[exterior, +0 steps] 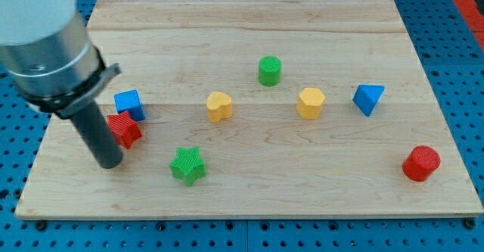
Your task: Move the red star closer to yellow heart
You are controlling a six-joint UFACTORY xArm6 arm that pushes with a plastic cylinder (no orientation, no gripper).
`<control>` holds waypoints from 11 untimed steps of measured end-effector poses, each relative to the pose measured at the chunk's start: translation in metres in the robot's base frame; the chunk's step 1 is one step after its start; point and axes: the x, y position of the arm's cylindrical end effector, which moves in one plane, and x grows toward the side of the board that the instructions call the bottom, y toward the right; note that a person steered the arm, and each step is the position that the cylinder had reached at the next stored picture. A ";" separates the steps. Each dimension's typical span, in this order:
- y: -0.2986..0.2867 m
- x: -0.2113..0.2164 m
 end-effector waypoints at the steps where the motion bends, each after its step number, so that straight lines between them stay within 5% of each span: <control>1: -0.027 -0.023; 5: 0.056 -0.024; 11: 0.081 -0.152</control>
